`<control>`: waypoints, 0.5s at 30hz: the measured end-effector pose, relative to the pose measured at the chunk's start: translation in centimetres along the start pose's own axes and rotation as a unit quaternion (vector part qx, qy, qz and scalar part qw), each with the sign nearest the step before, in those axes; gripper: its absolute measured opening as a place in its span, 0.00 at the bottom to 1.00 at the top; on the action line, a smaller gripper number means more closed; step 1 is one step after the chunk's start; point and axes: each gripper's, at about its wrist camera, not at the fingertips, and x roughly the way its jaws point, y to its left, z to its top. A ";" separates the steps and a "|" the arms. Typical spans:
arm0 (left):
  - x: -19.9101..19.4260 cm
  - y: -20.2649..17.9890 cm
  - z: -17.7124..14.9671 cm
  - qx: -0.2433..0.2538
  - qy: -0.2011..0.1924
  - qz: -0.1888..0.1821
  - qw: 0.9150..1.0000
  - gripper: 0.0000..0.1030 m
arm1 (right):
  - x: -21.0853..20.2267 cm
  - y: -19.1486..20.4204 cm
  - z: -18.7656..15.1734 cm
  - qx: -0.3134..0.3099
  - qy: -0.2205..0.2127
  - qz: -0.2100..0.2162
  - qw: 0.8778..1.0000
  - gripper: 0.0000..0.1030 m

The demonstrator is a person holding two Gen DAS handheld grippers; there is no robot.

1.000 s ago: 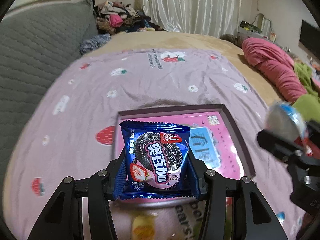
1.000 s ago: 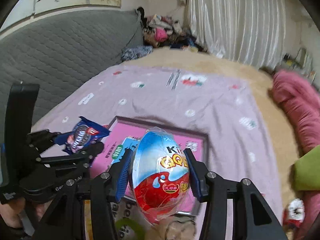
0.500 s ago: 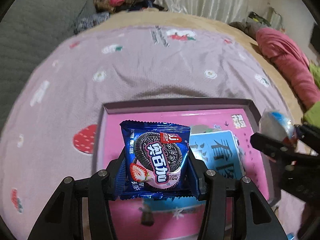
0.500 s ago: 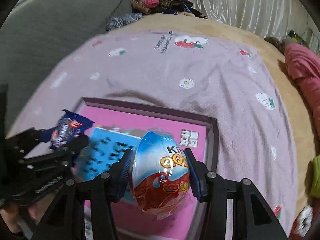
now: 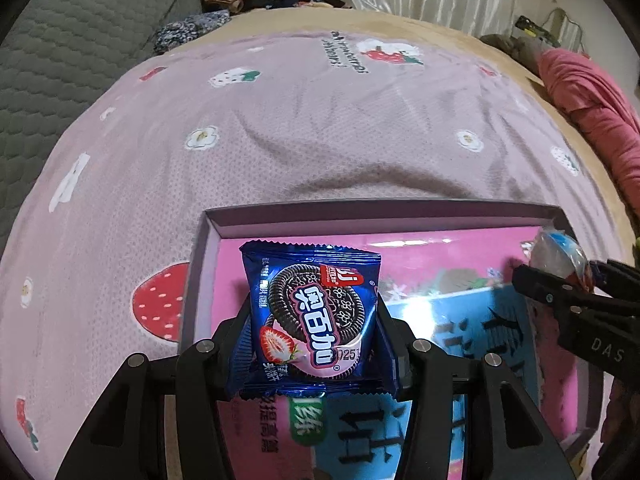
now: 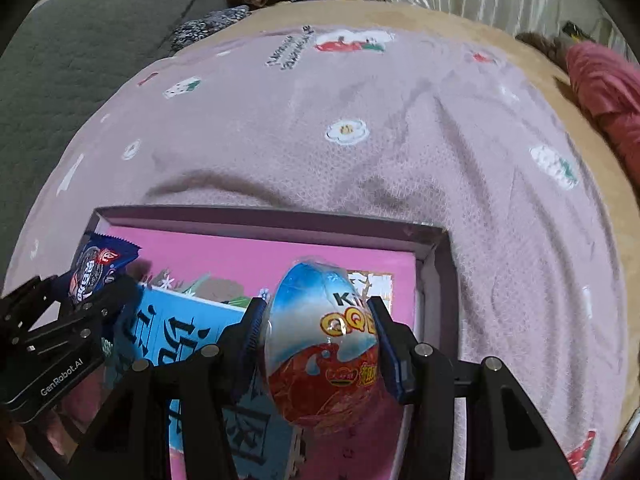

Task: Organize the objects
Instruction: 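Open the left tool over the book while the right tool releases the egg there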

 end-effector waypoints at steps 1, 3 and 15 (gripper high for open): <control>0.2 0.1 0.0 0.000 0.002 0.002 1.000 0.52 | 0.2 -0.2 0.0 0.002 0.004 -0.002 1.000 0.50; 0.6 0.1 0.1 0.004 0.006 0.005 1.000 0.54 | 0.4 -0.3 0.0 0.000 0.006 -0.007 1.000 0.50; -2.6 1.1 0.2 0.000 -0.021 0.000 1.000 0.78 | -1.6 -0.8 0.2 0.026 -0.003 0.001 1.000 0.78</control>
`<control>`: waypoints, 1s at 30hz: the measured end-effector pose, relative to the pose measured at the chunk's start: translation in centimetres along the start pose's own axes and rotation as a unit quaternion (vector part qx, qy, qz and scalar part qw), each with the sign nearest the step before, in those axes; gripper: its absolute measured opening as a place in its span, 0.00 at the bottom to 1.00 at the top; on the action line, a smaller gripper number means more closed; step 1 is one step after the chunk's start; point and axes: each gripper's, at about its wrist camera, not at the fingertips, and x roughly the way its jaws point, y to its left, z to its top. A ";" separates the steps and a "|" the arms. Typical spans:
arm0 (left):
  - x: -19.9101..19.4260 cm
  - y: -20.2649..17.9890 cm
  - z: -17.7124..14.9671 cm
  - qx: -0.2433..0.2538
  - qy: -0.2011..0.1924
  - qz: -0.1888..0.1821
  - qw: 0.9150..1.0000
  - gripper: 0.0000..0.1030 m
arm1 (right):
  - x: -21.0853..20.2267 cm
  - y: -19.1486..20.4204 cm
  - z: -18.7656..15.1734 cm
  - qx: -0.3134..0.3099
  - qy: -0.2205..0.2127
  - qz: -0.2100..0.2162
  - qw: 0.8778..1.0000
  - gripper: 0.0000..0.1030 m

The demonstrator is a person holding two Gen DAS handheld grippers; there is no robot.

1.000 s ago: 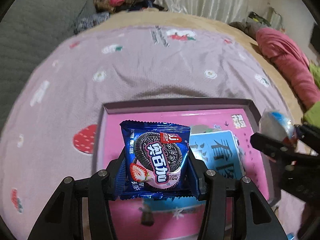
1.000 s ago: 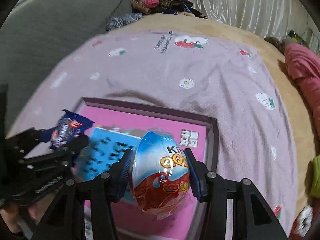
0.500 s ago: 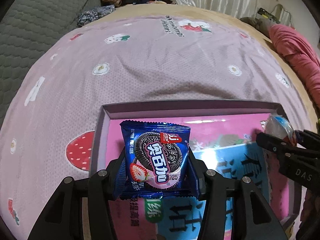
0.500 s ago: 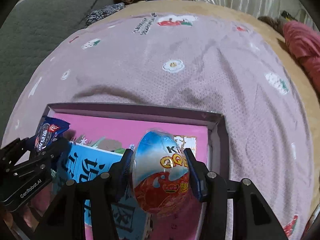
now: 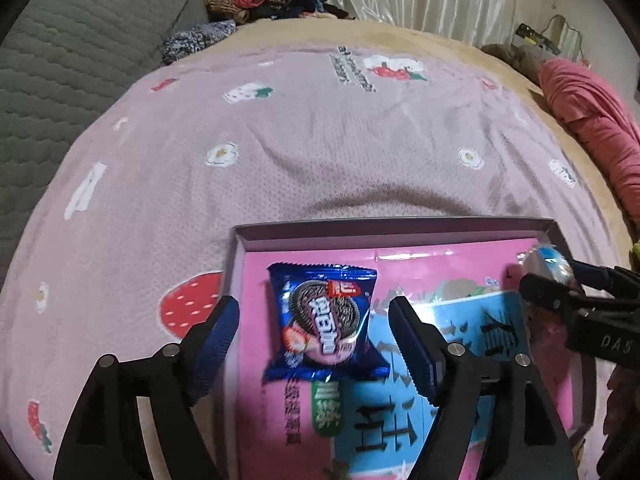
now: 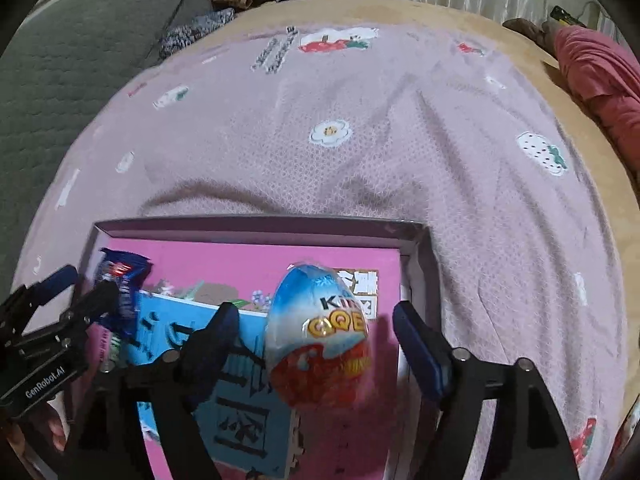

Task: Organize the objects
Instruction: 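Open the left tool over the book while the right tool releases the egg there, then withdraw both tools back from the tray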

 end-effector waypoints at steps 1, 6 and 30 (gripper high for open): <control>-0.6 0.1 -0.2 0.000 -0.004 0.000 1.000 0.78 | -0.5 0.0 0.0 0.002 -0.005 0.003 1.000 0.80; -4.4 0.7 -1.9 0.001 -0.024 0.006 1.000 0.81 | -5.0 0.8 -1.7 -0.018 -0.037 0.011 0.999 0.91; -24.3 0.8 -16.8 -0.021 -0.084 -0.023 0.996 1.00 | -24.5 5.1 -17.3 -0.068 -0.142 0.068 0.985 0.99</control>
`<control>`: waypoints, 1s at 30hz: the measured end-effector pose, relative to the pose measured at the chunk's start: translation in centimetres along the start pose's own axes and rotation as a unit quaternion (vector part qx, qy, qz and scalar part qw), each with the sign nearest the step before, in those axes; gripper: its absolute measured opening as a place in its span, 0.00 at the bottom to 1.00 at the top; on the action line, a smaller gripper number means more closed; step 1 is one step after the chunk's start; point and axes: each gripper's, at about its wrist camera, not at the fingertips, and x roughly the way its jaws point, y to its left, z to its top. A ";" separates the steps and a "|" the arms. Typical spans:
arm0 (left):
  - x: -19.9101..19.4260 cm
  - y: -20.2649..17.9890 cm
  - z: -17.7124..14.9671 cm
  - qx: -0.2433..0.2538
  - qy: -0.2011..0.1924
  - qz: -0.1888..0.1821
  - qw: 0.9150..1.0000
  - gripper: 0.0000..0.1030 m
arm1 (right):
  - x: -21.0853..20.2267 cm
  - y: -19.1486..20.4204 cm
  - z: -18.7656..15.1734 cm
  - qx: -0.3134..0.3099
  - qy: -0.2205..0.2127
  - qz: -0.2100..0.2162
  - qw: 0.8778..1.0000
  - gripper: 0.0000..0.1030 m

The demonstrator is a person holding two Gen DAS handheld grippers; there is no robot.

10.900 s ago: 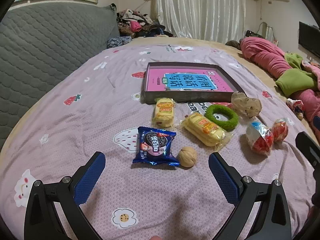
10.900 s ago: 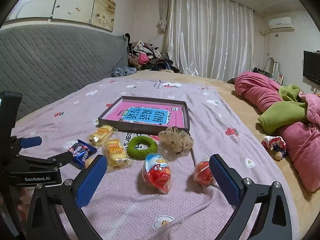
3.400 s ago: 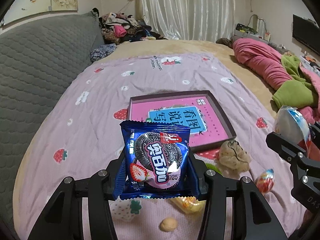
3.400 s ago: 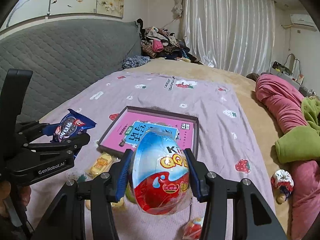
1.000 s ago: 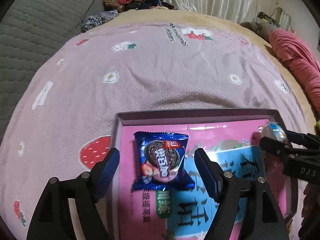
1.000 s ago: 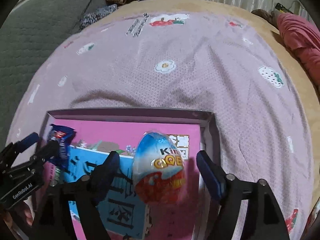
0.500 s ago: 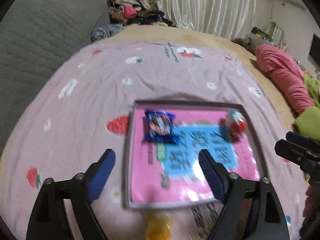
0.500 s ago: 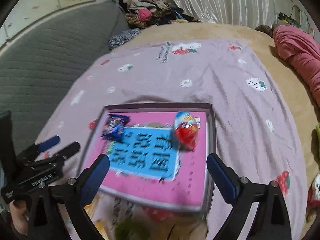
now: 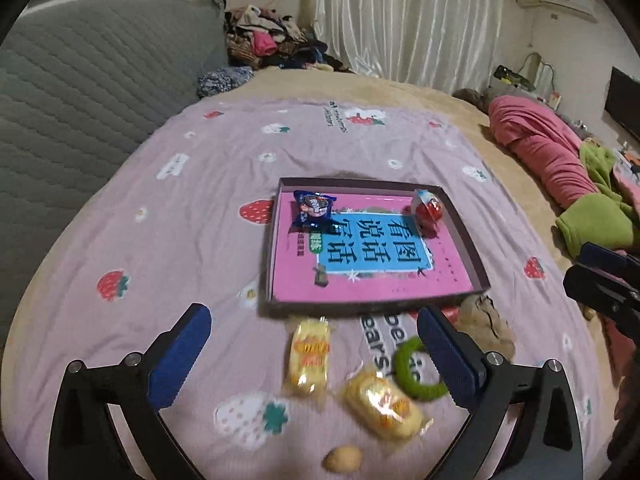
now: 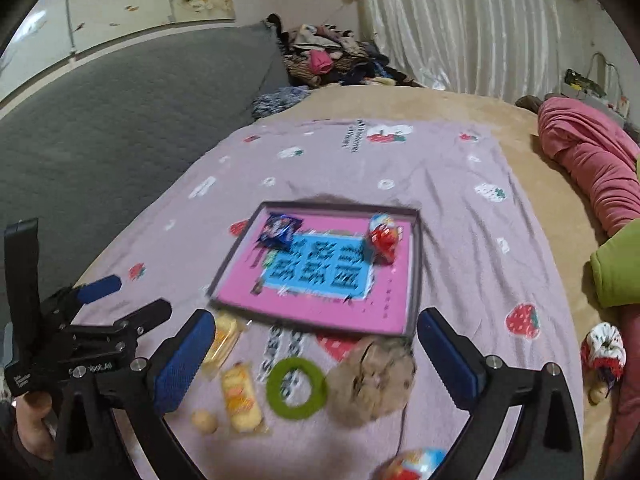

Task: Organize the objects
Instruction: 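Withdraw both tools back from the tray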

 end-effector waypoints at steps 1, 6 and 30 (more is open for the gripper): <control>-0.5 0.1 -0.5 -0.003 0.001 -0.003 1.000 1.00 | -0.4 0.1 -0.5 0.004 -0.005 0.004 1.000 0.99; -2.3 0.4 -2.9 -0.005 0.004 0.002 1.000 1.00 | -1.8 0.9 -3.3 0.012 -0.001 0.020 1.000 0.99; -6.1 0.0 -9.2 0.000 0.010 -0.001 1.000 1.00 | -7.6 2.5 -8.3 0.017 -0.029 0.044 0.998 0.99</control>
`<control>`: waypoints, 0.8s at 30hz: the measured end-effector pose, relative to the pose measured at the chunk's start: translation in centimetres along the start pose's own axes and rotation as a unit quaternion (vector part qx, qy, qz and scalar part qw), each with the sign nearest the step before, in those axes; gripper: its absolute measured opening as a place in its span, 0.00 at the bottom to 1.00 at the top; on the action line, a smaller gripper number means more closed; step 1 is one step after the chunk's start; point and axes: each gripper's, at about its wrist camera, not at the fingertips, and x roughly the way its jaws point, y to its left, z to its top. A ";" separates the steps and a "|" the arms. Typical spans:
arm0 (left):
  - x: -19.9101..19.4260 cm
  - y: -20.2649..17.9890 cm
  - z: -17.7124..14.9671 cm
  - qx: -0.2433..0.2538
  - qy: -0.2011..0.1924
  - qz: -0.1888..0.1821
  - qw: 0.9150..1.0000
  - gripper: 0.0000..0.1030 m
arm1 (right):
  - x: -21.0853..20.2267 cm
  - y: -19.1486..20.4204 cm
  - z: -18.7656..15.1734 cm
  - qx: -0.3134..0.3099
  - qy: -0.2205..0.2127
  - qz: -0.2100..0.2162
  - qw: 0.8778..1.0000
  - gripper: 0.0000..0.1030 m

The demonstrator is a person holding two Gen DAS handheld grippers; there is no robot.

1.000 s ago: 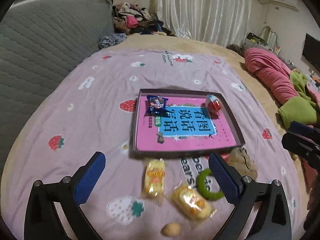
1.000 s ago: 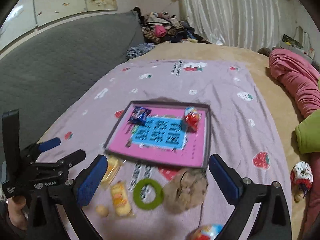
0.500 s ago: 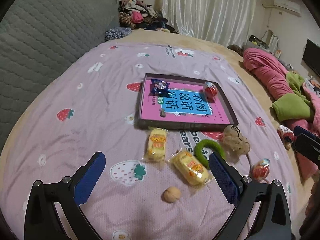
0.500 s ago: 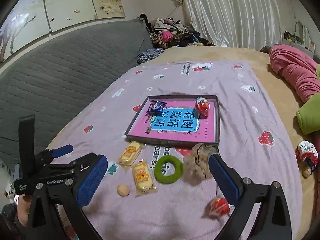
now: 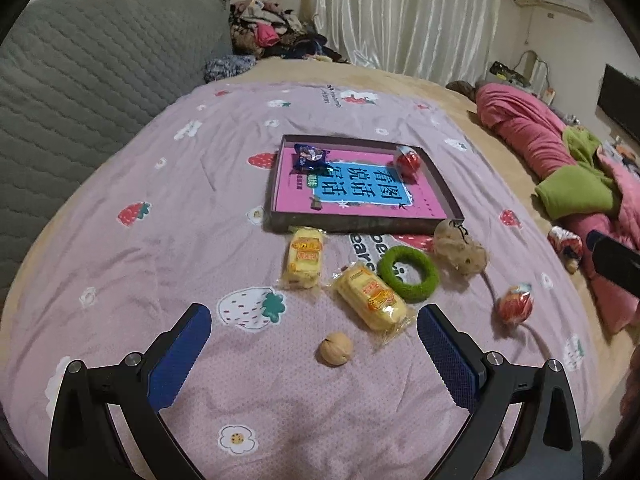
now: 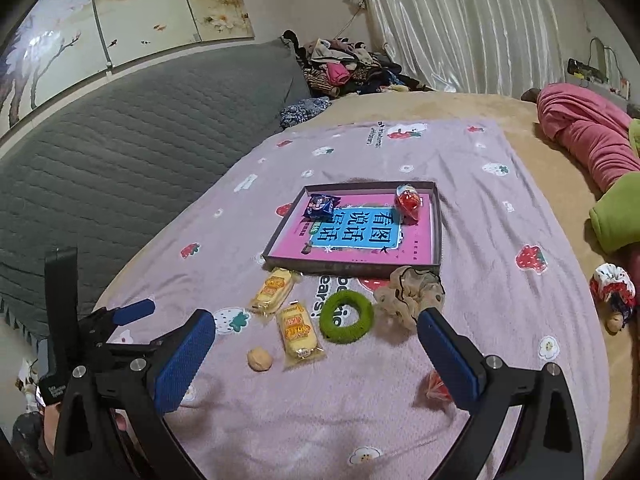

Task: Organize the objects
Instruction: 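Withdraw both tools back from the tray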

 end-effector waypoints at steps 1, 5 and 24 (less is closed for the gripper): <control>0.0 -0.2 -0.1 0.004 -0.001 0.004 1.000 1.00 | -0.1 0.0 -0.1 -0.001 -0.001 -0.001 1.000 0.99; -0.4 -0.4 -0.6 0.010 -0.006 0.008 1.000 1.00 | -0.2 0.0 -0.5 0.004 -0.002 0.003 1.000 0.99; -0.9 -1.2 -1.8 0.021 -0.007 0.005 1.000 1.00 | -1.2 -0.6 -2.3 0.004 -0.018 -0.019 1.000 0.99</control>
